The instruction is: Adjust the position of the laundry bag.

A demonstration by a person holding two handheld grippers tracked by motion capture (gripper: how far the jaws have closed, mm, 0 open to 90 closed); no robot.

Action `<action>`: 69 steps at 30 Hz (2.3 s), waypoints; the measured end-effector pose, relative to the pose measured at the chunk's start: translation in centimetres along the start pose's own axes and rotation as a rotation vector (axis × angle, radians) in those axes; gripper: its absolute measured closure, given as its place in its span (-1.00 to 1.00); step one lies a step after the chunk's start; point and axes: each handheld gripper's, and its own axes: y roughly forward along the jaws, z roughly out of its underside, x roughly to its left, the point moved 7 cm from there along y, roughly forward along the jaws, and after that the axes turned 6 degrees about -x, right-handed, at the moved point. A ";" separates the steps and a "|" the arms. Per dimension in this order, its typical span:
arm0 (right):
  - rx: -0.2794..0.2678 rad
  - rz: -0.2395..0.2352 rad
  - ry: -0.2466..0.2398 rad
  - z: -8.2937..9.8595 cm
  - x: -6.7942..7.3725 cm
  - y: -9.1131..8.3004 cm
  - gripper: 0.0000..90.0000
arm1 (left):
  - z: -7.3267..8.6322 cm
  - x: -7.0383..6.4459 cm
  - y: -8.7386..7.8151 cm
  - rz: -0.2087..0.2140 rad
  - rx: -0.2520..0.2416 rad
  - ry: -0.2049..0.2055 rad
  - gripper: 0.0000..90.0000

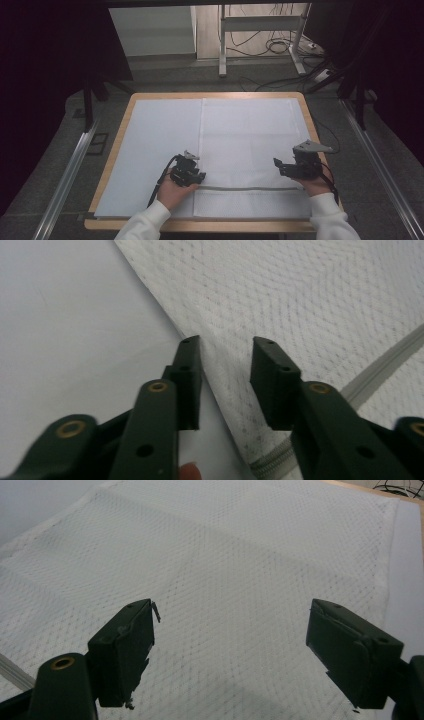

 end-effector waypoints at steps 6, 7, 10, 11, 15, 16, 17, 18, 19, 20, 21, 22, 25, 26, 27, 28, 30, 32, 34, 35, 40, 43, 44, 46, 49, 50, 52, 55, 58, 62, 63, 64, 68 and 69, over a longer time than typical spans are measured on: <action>0.000 0.004 -0.001 0.0 -0.1 0.0 -0.58 | -0.2 0.1 0.2 -0.004 -0.008 0.025 0.80; 0.001 0.004 -0.001 0.0 -0.1 0.0 -0.58 | -0.2 0.2 0.2 0.000 -0.007 0.024 0.83; 0.001 0.006 -0.002 0.0 -0.1 0.0 -0.58 | -0.3 0.2 0.3 0.012 -0.017 0.017 0.90; 0.000 0.006 -0.002 0.0 -0.1 0.0 -0.58 | -0.3 0.2 0.3 0.015 -0.019 0.015 0.93; -0.002 0.009 0.000 0.0 -0.1 -0.1 -0.58 | -0.3 0.3 0.2 0.025 -0.022 0.014 0.98; -0.002 0.011 0.001 0.0 -0.2 -0.1 -0.58 | -0.3 0.3 0.2 0.031 -0.026 0.006 0.99; -0.002 0.012 0.001 0.0 -0.3 -0.1 -0.58 | -0.3 0.3 0.2 0.034 -0.024 0.003 0.99; -0.003 0.013 0.001 0.0 -0.3 -0.1 -0.58 | -0.3 0.4 0.2 0.038 -0.023 0.000 0.99; -0.003 0.014 0.002 0.0 -0.3 -0.2 -0.58 | -0.3 0.4 0.2 0.042 -0.024 -0.003 0.99; -0.002 0.015 0.002 0.0 -0.4 -0.2 -0.58 | -0.3 0.4 0.1 0.050 -0.025 -0.009 0.99; -0.002 0.016 0.002 0.0 -0.4 -0.2 -0.58 | -0.4 0.5 0.1 0.055 -0.027 -0.019 0.99; -0.002 0.018 0.001 0.0 -0.5 -0.2 -0.58 | -0.4 0.5 0.1 0.060 -0.028 -0.025 0.99; 0.001 0.027 0.001 -0.1 -0.9 -0.4 -0.57 | -0.3 0.5 0.0 0.068 -0.029 -0.032 1.00; 0.002 0.031 0.005 -0.1 -1.1 -0.5 -0.55 | -0.3 0.5 0.0 0.070 -0.031 -0.035 1.00; 0.012 0.040 0.014 -0.1 -1.4 -0.6 -0.54 | -0.4 0.6 0.0 0.072 -0.033 -0.039 1.00; 0.024 0.045 0.030 0.0 -1.7 -0.7 -0.53 | -0.4 0.5 0.0 0.073 -0.036 -0.042 1.00; 0.055 0.042 0.062 0.2 -2.3 -0.8 -0.51 | -0.4 0.6 -0.1 0.077 -0.035 -0.042 1.00; 0.090 0.062 0.083 0.5 -3.0 -0.9 -0.50 | -0.4 0.6 -0.1 0.080 -0.033 -0.045 1.00; 0.116 0.090 0.091 0.8 -3.8 -1.0 -0.50 | -0.4 0.6 -0.1 0.081 -0.036 -0.052 1.00; 0.122 0.099 0.100 0.9 -4.1 -1.0 -0.48 | -0.4 0.6 -0.1 0.082 -0.036 -0.052 1.00; 0.157 0.125 0.140 1.9 -5.9 -1.3 -0.40 | -0.4 0.6 -0.1 0.082 -0.039 -0.049 1.00; 0.174 0.131 0.158 2.3 -6.5 -1.3 -0.37 | -0.5 0.5 -0.2 0.086 -0.043 -0.052 1.00; 0.188 0.130 0.168 2.6 -6.9 -1.4 -0.33 | -0.5 0.5 -0.2 0.088 -0.048 -0.058 1.00; 0.205 0.125 0.173 2.9 -7.1 -1.4 -0.29 | -0.5 0.5 -0.1 0.088 -0.046 -0.056 1.00; 0.230 0.118 0.177 3.3 -7.3 -1.2 -0.26 | -0.5 0.5 -0.1 0.090 -0.045 -0.055 1.00; 0.239 0.115 0.181 3.4 -7.3 -1.1 -0.25 | -0.5 0.5 -0.1 0.092 -0.046 -0.056 1.00; 0.245 0.113 0.182 3.5 -7.3 -1.0 -0.24 | -0.5 0.5 -0.2 0.093 -0.046 -0.056 1.00; 0.281 0.108 0.192 4.1 -7.4 -0.7 -0.21 | -0.5 0.5 -0.2 0.095 -0.048 -0.057 1.00; 0.308 0.097 0.200 4.7 -7.5 -0.4 -0.18 | -0.5 0.5 -0.2 0.097 -0.049 -0.057 1.00; 0.333 0.098 0.206 5.4 -7.7 -0.1 -0.09 | -0.5 0.5 -0.2 0.098 -0.048 -0.056 1.00; 0.337 0.095 0.208 5.5 -7.8 0.0 -0.06 | -0.5 0.5 -0.2 0.099 -0.048 -0.057 1.00; 0.337 0.095 0.208 5.5 -7.8 0.0 -0.06 | -0.5 0.5 -0.2 0.099 -0.048 -0.057 1.00; 0.350 0.091 0.211 5.8 -7.8 0.1 0.02 | -0.5 0.4 -0.2 0.099 -0.048 -0.056 1.00; 0.351 0.090 0.211 5.9 -7.8 0.2 0.05 | -0.5 0.4 -0.2 0.101 -0.043 -0.052 1.00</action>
